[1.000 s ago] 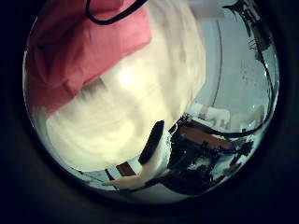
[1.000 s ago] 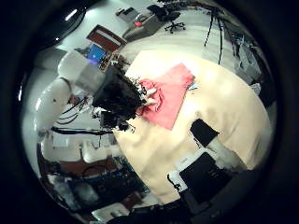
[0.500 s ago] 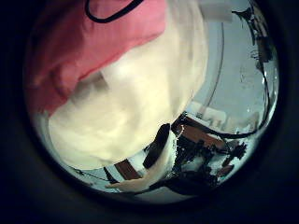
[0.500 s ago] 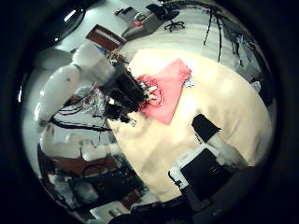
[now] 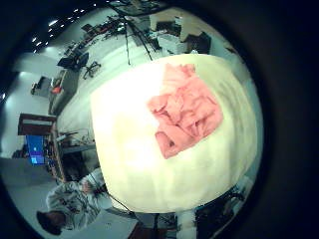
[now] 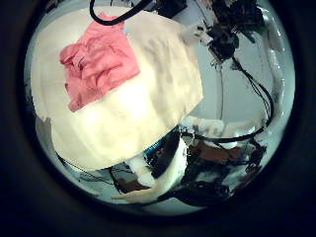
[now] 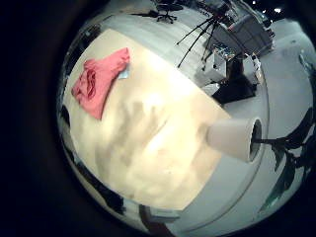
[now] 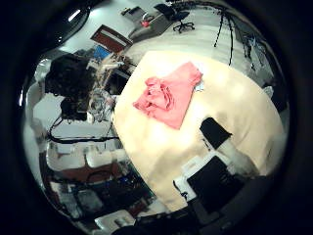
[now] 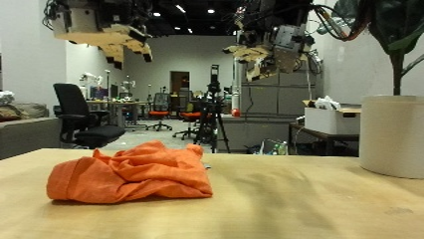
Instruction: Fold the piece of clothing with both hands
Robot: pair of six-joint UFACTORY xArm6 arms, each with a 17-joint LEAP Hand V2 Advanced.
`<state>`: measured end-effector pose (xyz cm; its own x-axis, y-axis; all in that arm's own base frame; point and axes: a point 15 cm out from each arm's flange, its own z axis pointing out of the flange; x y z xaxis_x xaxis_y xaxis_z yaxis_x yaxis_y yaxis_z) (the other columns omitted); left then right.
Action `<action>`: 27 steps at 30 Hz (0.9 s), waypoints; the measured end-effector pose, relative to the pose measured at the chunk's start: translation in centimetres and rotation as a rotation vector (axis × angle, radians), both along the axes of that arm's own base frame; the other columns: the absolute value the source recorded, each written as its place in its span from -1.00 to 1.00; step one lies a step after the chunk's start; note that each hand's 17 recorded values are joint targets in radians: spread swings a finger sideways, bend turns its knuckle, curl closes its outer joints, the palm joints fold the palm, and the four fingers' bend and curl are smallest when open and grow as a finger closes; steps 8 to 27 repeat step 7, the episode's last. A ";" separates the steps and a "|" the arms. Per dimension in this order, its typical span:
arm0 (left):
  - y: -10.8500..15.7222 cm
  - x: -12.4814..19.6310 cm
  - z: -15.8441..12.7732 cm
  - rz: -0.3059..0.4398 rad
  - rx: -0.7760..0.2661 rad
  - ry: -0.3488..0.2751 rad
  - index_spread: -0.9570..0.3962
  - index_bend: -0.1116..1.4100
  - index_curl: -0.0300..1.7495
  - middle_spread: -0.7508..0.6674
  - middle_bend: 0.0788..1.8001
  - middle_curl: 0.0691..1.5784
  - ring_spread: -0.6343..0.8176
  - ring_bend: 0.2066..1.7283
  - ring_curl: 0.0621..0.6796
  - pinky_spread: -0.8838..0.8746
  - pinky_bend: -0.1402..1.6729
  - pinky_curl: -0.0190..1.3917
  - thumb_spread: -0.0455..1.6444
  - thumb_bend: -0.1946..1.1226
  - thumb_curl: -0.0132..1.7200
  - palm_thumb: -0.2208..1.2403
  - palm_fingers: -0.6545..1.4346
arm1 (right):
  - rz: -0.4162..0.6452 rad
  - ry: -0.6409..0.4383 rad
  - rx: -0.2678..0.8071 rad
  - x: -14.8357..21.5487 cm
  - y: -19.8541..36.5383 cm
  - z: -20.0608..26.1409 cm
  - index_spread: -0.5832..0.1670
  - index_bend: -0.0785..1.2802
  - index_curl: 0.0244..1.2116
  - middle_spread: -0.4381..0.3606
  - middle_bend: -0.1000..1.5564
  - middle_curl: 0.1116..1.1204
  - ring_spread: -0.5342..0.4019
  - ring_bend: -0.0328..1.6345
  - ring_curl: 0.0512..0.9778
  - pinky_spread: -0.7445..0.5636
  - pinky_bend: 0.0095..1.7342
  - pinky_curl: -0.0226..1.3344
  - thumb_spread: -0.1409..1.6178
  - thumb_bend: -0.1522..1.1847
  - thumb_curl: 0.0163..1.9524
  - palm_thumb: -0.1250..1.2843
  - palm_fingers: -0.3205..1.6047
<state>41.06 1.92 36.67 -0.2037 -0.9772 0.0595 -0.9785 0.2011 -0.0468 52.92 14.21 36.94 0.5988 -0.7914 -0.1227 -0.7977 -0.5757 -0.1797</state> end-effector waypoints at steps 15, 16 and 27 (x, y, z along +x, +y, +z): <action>0.5 -2.8 0.9 0.045 0.030 -0.013 0.53 -0.63 -0.61 0.37 -0.88 -0.71 0.50 -0.75 -0.45 0.51 -0.58 -0.51 0.51 -0.73 -0.73 -0.52 -0.37 | 0.001 0.080 -0.014 -1.4 -1.1 -1.0 -0.41 -0.64 -0.55 0.15 -0.63 -0.56 0.51 -0.46 -0.69 0.63 -0.39 -0.64 0.42 -0.81 -0.38 0.16 -0.61; 0.5 -2.8 0.9 0.045 0.030 -0.013 0.53 -0.63 -0.61 0.37 -0.88 -0.71 0.50 -0.75 -0.45 0.51 -0.58 -0.51 0.51 -0.73 -0.73 -0.52 -0.37 | 0.001 0.080 -0.014 -1.4 -1.1 -1.0 -0.41 -0.64 -0.55 0.15 -0.63 -0.56 0.51 -0.46 -0.69 0.63 -0.39 -0.64 0.42 -0.81 -0.38 0.16 -0.61; 0.5 -2.8 0.9 0.045 0.030 -0.013 0.53 -0.63 -0.61 0.37 -0.88 -0.71 0.50 -0.75 -0.45 0.51 -0.58 -0.51 0.51 -0.73 -0.73 -0.52 -0.37 | 0.001 0.080 -0.014 -1.4 -1.1 -1.0 -0.41 -0.64 -0.55 0.15 -0.63 -0.56 0.51 -0.46 -0.69 0.63 -0.39 -0.64 0.42 -0.81 -0.38 0.16 -0.61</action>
